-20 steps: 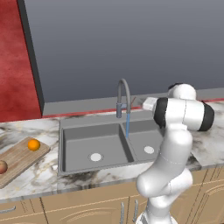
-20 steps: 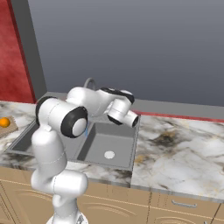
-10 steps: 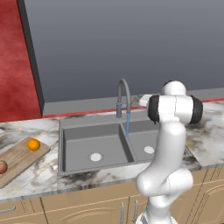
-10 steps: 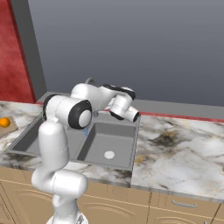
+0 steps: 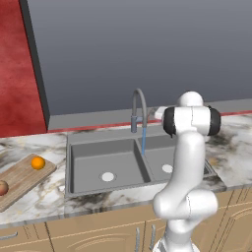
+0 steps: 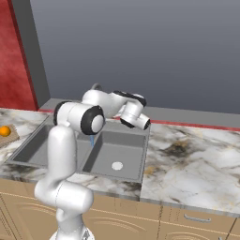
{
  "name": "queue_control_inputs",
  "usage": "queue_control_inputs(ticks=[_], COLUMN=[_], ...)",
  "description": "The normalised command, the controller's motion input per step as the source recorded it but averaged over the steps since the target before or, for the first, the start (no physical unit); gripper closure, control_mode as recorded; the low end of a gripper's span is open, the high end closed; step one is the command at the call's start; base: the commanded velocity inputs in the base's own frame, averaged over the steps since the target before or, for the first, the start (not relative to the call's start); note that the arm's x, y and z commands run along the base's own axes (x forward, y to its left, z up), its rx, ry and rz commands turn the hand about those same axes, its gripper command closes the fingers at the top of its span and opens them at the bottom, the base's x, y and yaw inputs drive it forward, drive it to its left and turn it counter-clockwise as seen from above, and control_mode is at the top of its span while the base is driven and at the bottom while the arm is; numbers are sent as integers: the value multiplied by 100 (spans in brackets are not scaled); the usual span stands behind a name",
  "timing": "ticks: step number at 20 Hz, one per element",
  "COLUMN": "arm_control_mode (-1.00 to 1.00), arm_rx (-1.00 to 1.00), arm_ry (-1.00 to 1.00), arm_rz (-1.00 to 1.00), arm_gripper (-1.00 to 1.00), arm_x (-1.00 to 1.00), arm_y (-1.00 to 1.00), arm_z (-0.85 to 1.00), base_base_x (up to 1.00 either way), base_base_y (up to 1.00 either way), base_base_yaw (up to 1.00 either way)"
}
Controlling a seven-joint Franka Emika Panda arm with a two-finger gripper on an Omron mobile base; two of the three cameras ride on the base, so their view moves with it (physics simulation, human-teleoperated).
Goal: Pick the peach, orange from the sink and place them on the cutting board to airdry. Then turn off the sink faucet.
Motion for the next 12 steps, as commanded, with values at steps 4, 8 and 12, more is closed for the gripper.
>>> queue_control_inputs(ticks=[4, 8, 12], arm_control_mode=[-100, -100, -100], arm_rx=[0, 0, 0], arm_ry=[0, 0, 0], arm_rz=[1, 1, 1], arm_gripper=[-100, -100, -100], arm_x=[22, 24, 24], arm_y=[2, 14, 28], arm_z=[-22, -21, -19], base_base_x=[0, 0, 0], base_base_y=[0, 0, 0], base_base_yaw=[0, 0, 0])
